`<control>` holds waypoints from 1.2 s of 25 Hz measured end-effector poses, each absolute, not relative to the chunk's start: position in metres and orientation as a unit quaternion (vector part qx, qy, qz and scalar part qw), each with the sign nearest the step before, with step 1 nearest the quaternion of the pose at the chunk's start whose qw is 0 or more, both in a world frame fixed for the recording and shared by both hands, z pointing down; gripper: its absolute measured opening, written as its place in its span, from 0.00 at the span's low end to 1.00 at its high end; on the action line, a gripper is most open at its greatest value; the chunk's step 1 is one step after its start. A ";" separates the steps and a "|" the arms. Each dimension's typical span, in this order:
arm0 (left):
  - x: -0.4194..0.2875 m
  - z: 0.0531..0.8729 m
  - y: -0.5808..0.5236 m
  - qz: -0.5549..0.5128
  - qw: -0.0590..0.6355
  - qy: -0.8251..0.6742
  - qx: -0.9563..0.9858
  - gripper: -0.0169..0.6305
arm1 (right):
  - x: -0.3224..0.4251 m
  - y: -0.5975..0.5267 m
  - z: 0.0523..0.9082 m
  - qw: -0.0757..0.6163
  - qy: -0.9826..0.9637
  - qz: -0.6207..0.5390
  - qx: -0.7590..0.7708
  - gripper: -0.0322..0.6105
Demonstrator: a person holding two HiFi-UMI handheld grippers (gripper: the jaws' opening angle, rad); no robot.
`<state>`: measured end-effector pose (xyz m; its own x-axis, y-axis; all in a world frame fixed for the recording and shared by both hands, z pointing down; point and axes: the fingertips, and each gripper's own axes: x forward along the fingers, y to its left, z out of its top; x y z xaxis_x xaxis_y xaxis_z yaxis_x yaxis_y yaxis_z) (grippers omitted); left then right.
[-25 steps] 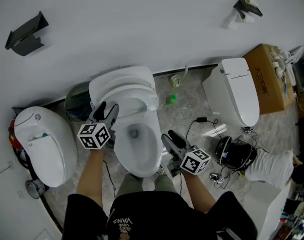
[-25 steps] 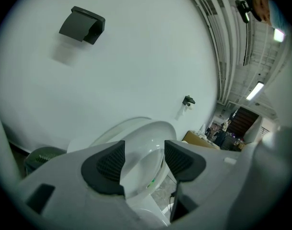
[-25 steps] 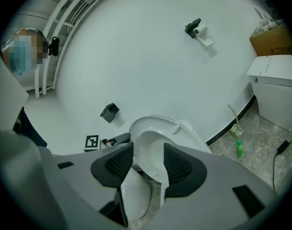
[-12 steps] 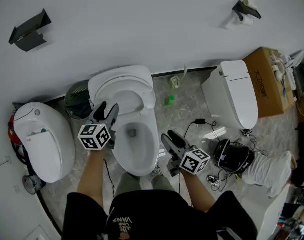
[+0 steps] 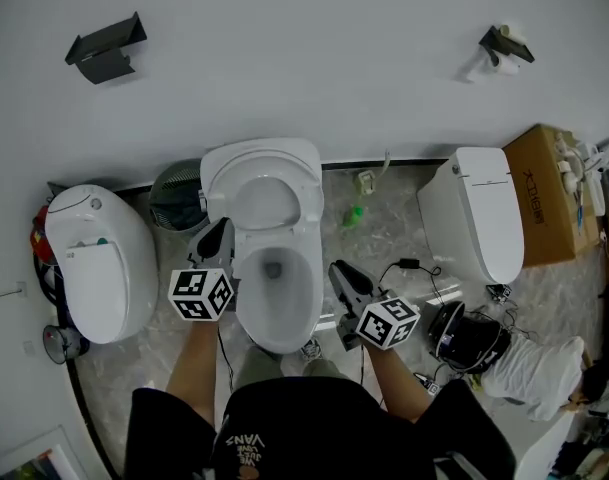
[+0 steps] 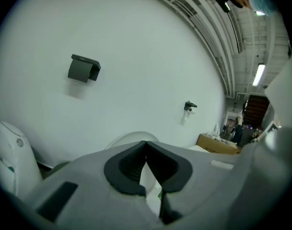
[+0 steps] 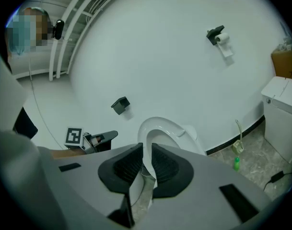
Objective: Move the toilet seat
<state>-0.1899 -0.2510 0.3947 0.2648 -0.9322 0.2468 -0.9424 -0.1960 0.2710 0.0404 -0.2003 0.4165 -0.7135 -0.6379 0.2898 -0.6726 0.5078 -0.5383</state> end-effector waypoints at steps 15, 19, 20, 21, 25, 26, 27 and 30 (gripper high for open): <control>-0.152 0.378 -0.151 0.016 0.172 -0.650 0.740 0.04 | 0.036 -0.164 0.403 0.091 -0.914 0.249 0.308 0.05; -0.135 0.378 -0.125 0.033 0.167 -0.647 0.743 0.04 | 0.039 -0.154 0.404 0.104 -0.921 0.238 0.291 0.05; -0.132 0.378 -0.119 0.037 0.167 -0.648 0.742 0.04 | 0.040 -0.152 0.403 0.107 -0.922 0.236 0.288 0.05; -0.130 0.378 -0.113 0.039 0.168 -0.649 0.741 0.04 | 0.041 -0.150 0.402 0.109 -0.923 0.235 0.284 0.05; -0.122 0.374 -0.090 0.043 0.166 -0.658 0.734 0.04 | 0.044 -0.142 0.396 0.112 -0.931 0.224 0.267 0.05; -0.120 0.374 -0.084 0.045 0.165 -0.659 0.732 0.04 | 0.044 -0.140 0.395 0.110 -0.932 0.223 0.262 0.05; -0.118 0.373 -0.079 0.046 0.164 -0.661 0.731 0.04 | 0.045 -0.138 0.393 0.108 -0.933 0.224 0.259 0.05; -0.115 0.373 -0.062 0.047 0.165 -0.669 0.724 0.04 | 0.046 -0.131 0.389 0.107 -0.937 0.223 0.247 0.05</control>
